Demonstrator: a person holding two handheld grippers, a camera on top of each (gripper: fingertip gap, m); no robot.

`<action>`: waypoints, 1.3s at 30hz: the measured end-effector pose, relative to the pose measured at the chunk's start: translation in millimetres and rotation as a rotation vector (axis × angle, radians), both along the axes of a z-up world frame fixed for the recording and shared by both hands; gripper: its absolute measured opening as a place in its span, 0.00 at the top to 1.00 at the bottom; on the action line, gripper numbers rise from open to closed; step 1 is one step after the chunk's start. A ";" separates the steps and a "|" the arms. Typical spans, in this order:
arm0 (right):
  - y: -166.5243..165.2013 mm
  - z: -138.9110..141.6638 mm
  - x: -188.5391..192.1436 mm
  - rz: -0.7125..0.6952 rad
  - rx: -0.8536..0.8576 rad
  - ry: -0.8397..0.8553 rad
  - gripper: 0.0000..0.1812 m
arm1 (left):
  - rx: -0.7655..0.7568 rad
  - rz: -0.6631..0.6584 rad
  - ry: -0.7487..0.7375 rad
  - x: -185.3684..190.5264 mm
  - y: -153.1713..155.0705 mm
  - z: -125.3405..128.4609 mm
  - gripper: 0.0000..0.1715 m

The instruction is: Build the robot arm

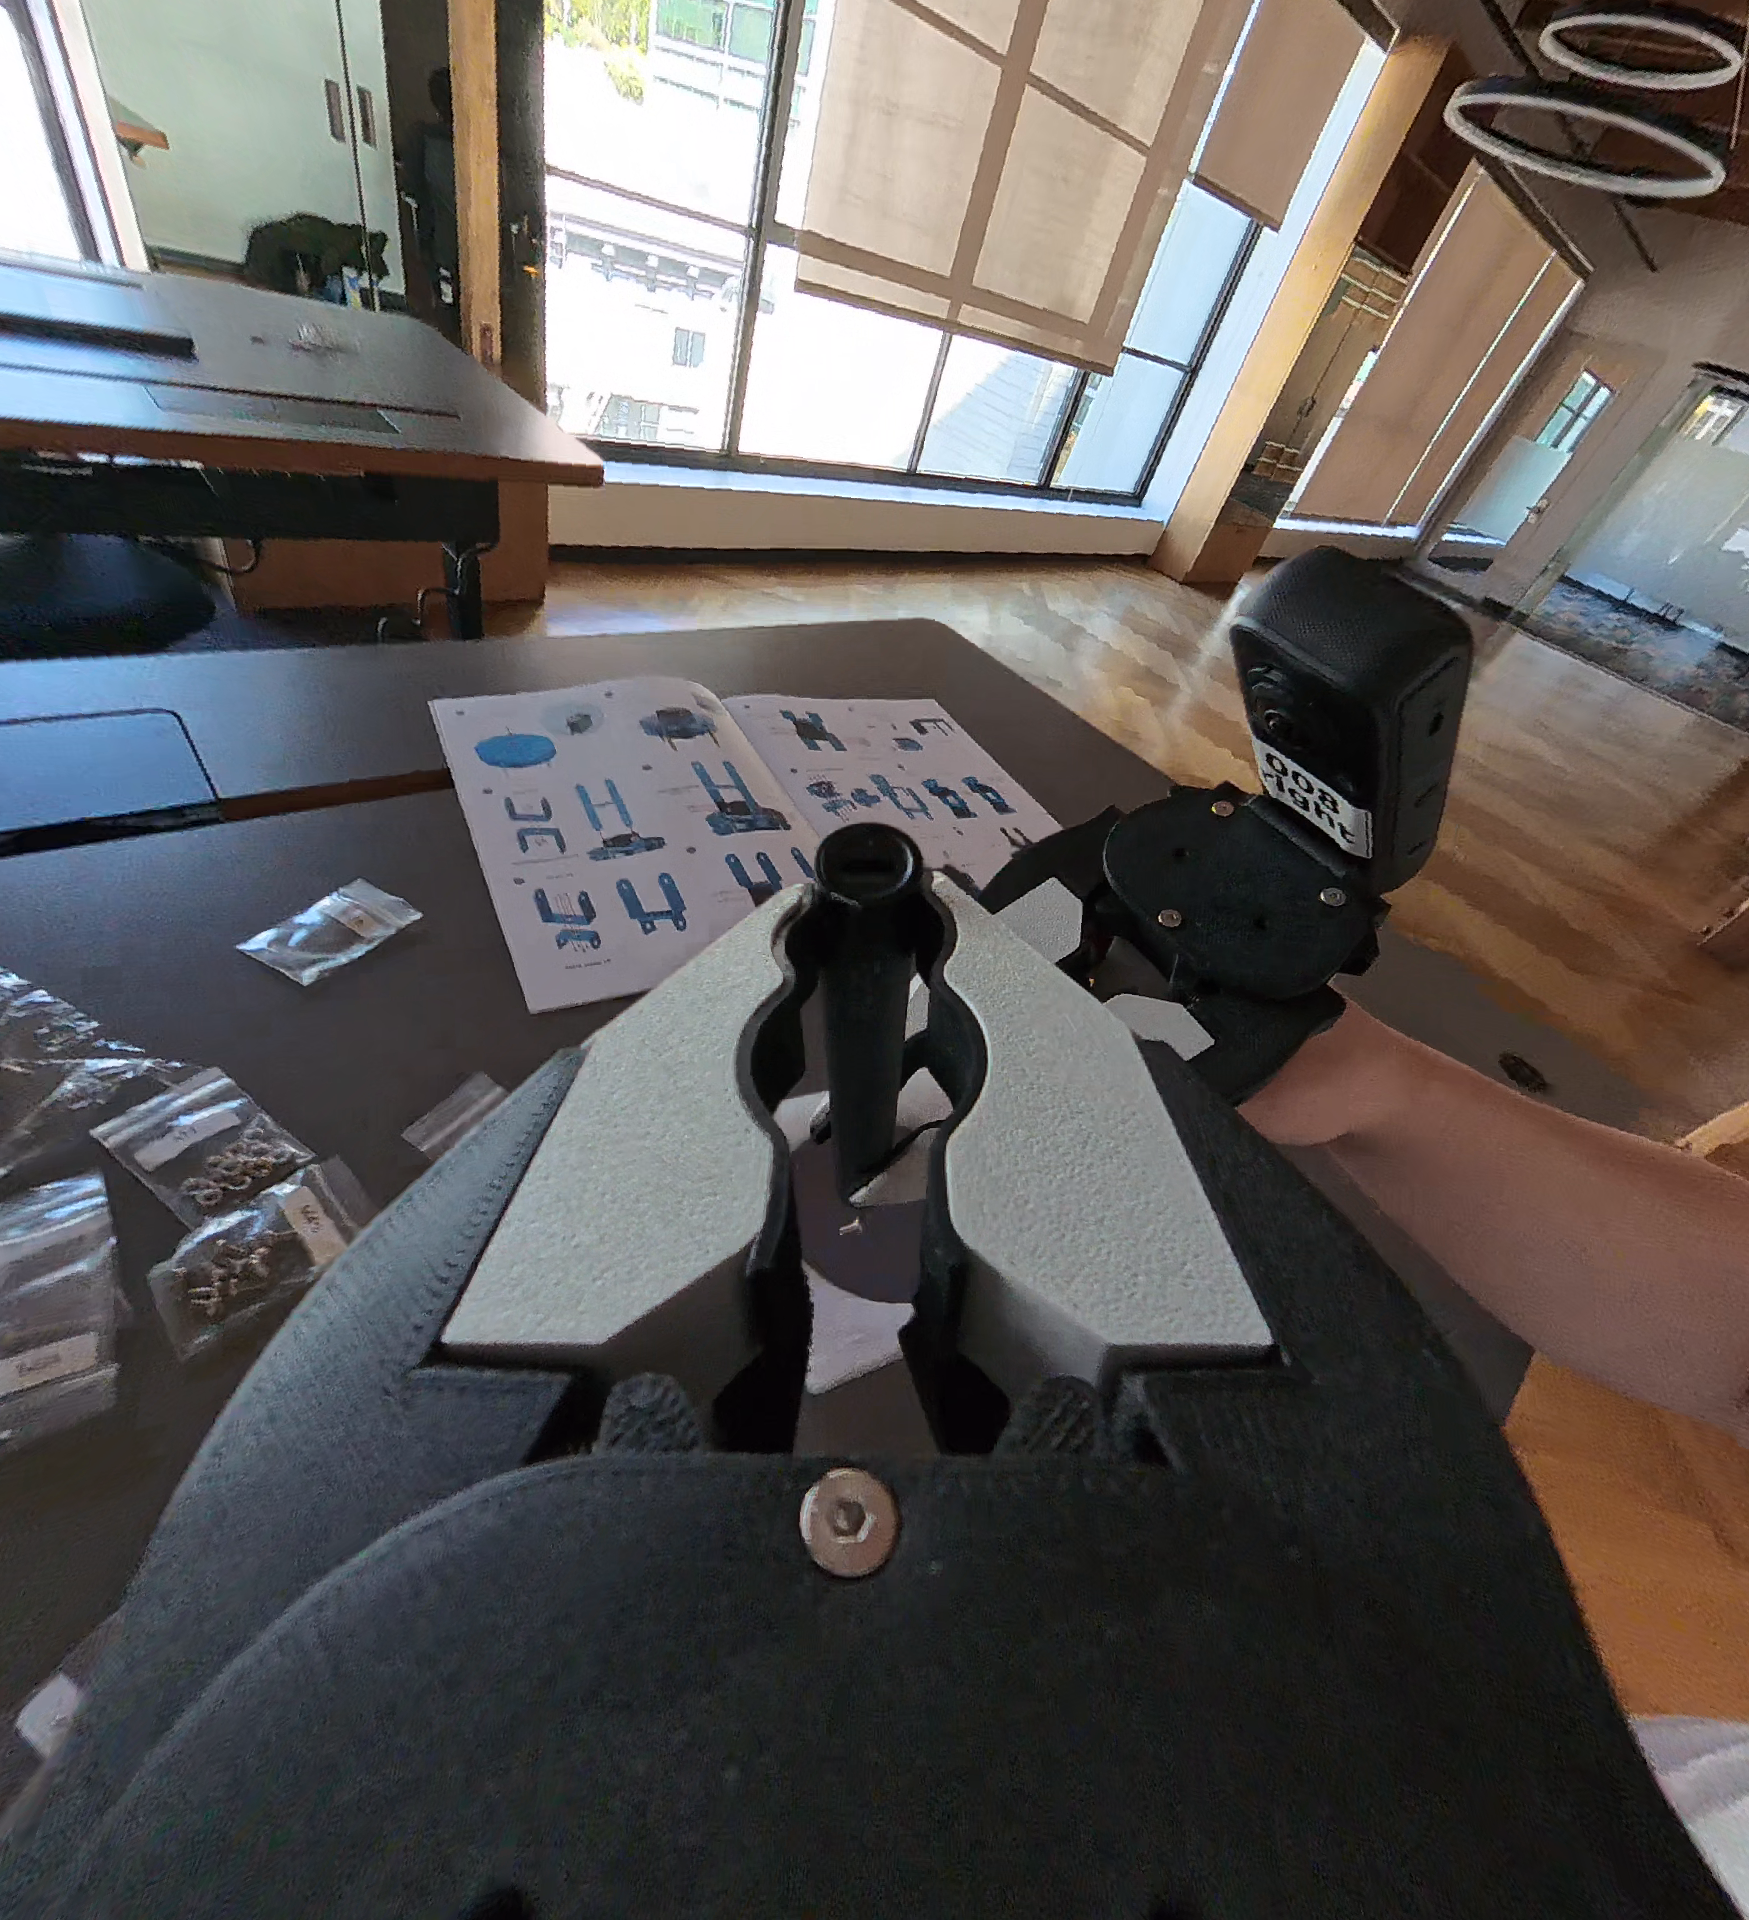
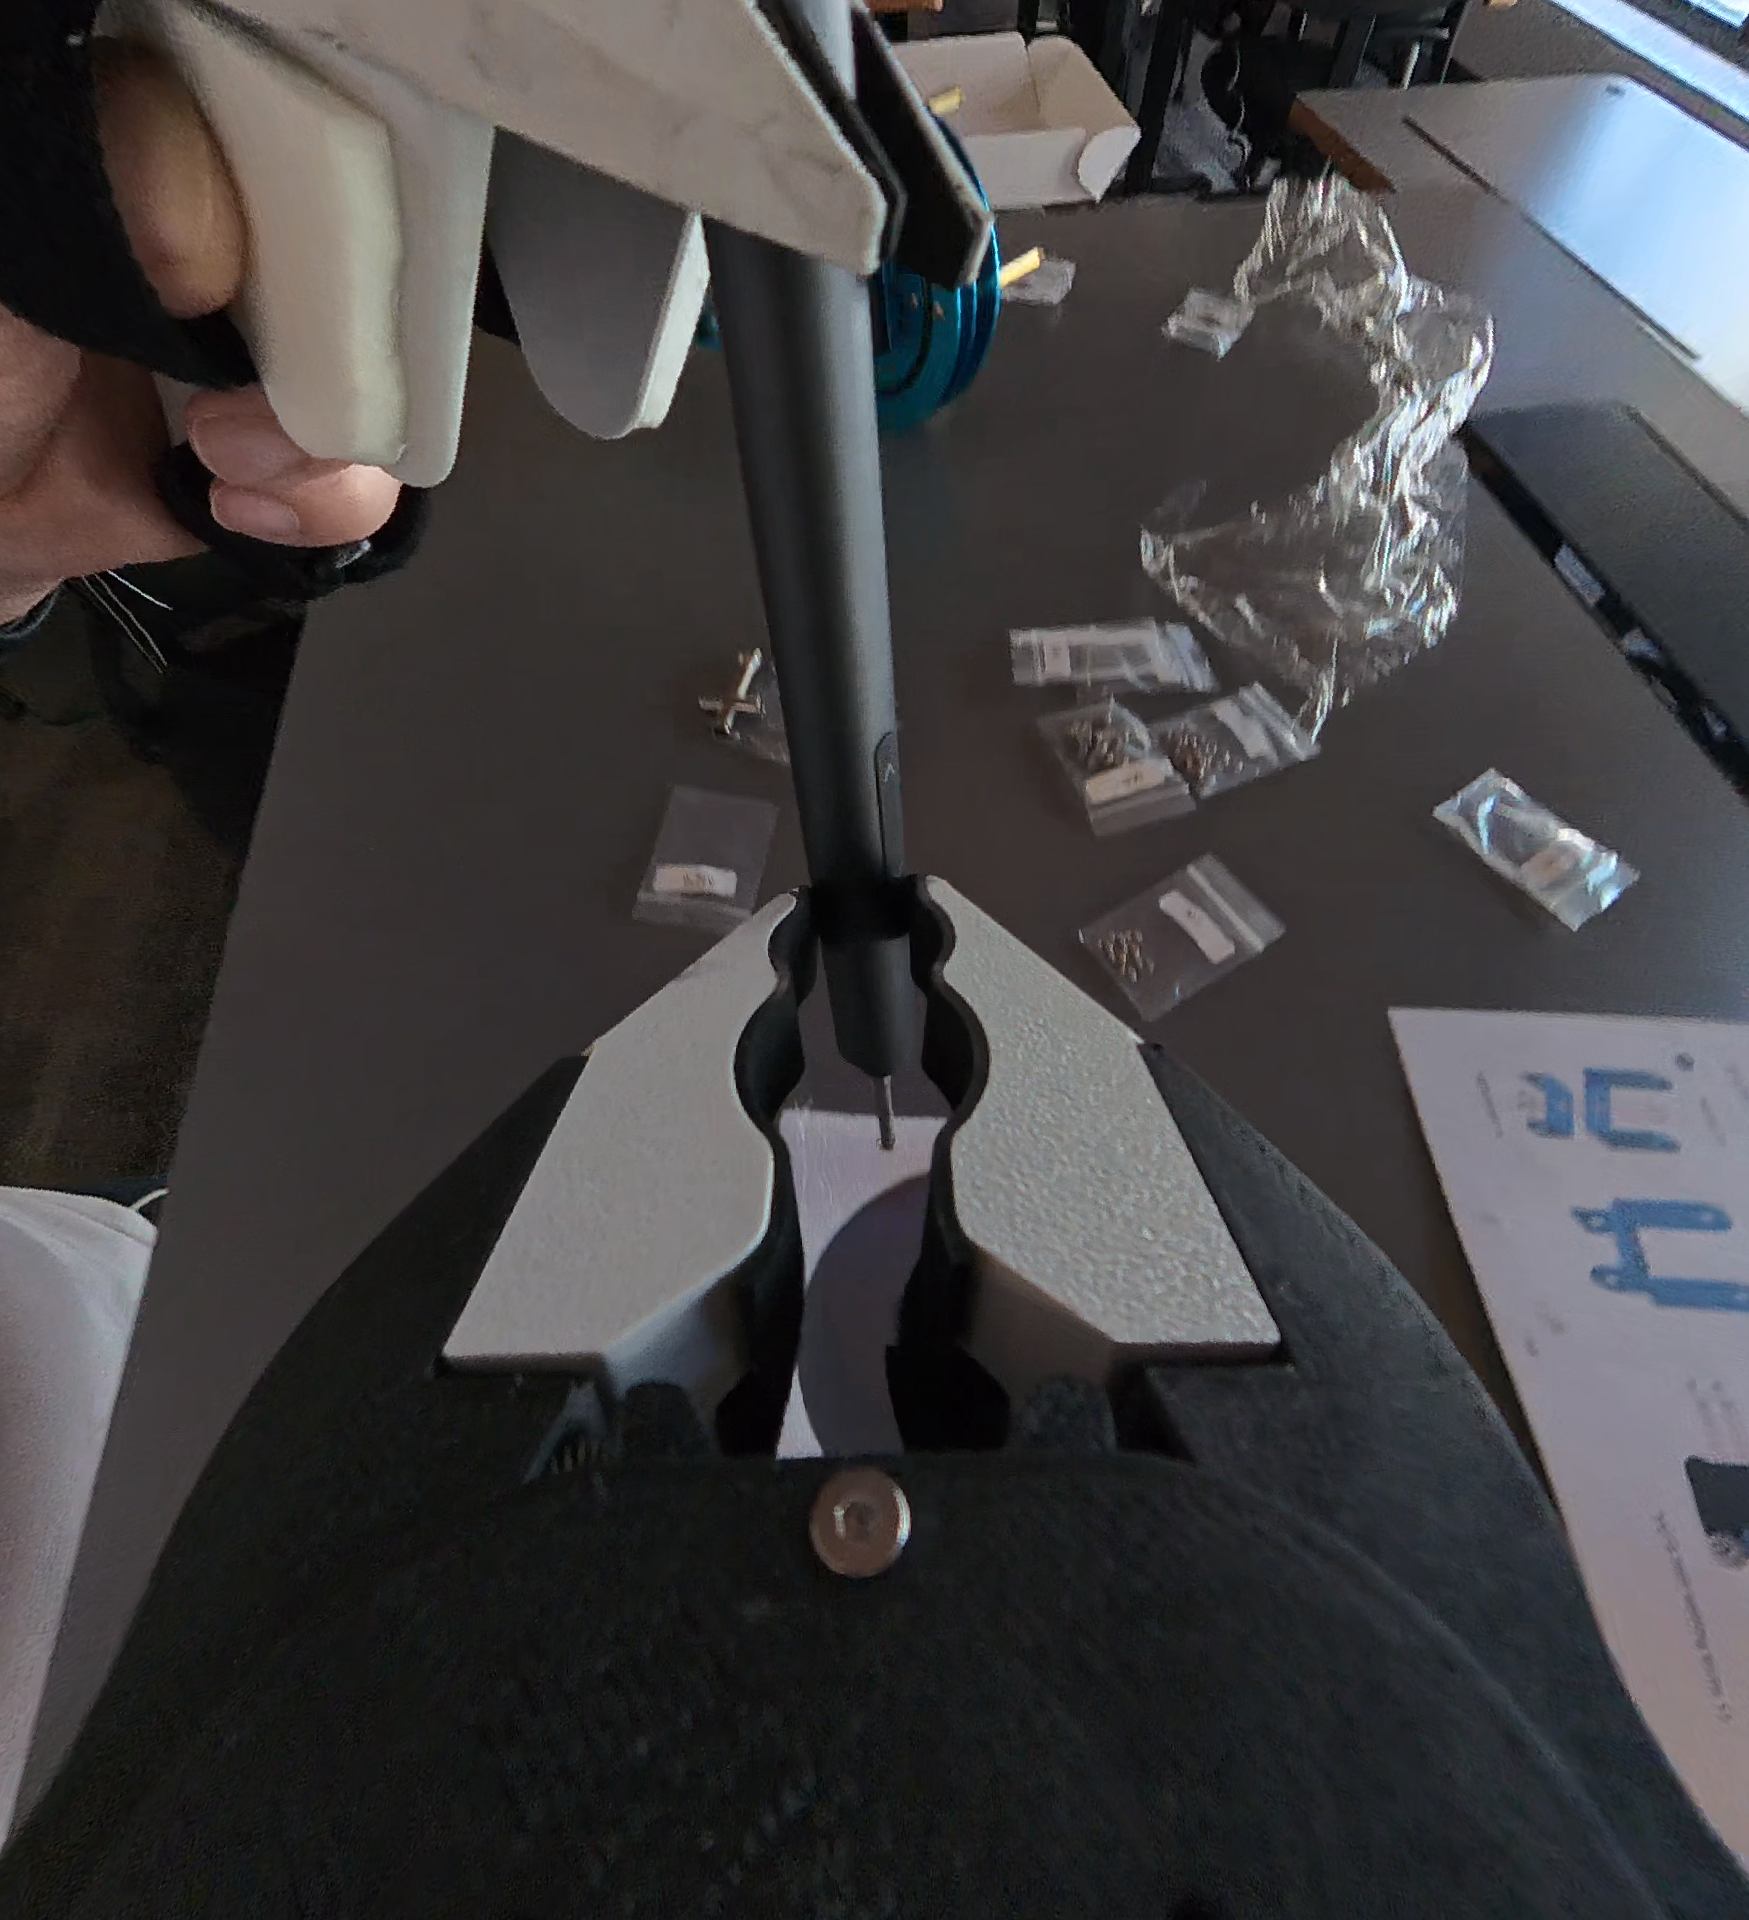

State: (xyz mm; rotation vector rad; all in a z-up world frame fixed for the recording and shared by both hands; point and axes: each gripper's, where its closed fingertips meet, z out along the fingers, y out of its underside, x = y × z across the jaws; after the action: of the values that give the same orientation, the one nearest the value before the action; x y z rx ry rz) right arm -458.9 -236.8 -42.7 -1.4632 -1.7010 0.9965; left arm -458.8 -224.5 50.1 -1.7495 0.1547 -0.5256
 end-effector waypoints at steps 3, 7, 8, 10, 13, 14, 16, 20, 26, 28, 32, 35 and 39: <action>-13.3 25.4 -18.1 0.036 0.026 0.042 0.91 | 0.039 0.023 0.047 -12.9 -15.5 26.4 0.91; -40.2 50.6 -55.5 0.100 0.037 0.109 0.91 | 0.052 0.064 0.115 -42.7 -41.8 52.4 0.91; -48.4 55.7 -67.2 0.120 0.029 0.126 0.91 | 0.052 0.077 0.134 -52.5 -48.8 57.7 0.91; -64.3 64.1 -93.2 0.156 0.015 0.156 0.91 | 0.049 0.106 0.169 -74.5 -62.8 66.6 0.91; -89.2 71.1 -136.9 0.211 -0.005 0.183 0.91 | 0.033 0.151 0.220 -113.6 -84.0 74.1 0.91; -97.3 72.3 -152.9 0.226 -0.012 0.190 0.91 | 0.026 0.166 0.234 -128.3 -91.4 75.4 0.91; -114.7 73.3 -186.2 0.259 -0.031 0.197 0.91 | 0.017 0.196 0.256 -159.9 -106.7 76.6 0.90; -145.0 69.8 -256.5 0.295 -0.036 0.202 0.91 | 0.011 0.238 0.256 -229.7 -135.9 73.5 0.91; -178.4 63.0 -351.0 0.282 -0.049 0.206 0.91 | -0.002 0.219 0.226 -326.3 -165.9 66.4 0.91; -187.2 61.5 -373.7 0.278 -0.062 0.209 0.91 | -0.005 0.199 0.220 -350.3 -172.2 64.9 0.91; -189.2 57.0 -404.6 0.241 -0.060 0.195 0.91 | -0.002 0.152 0.186 -384.5 -175.2 60.9 0.91; -183.3 53.8 -416.5 0.216 -0.077 0.184 0.91 | 0.014 0.128 0.161 -399.3 -172.1 57.7 0.91; -174.9 49.4 -425.7 0.206 -0.101 0.192 0.91 | 0.046 0.131 0.143 -409.6 -165.8 54.4 0.91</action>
State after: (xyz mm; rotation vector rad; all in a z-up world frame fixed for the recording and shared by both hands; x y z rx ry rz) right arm -884.6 -411.6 6.6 -1.2268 -1.7056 1.3064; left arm -868.4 -390.3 104.4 -1.7390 0.1507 -0.2994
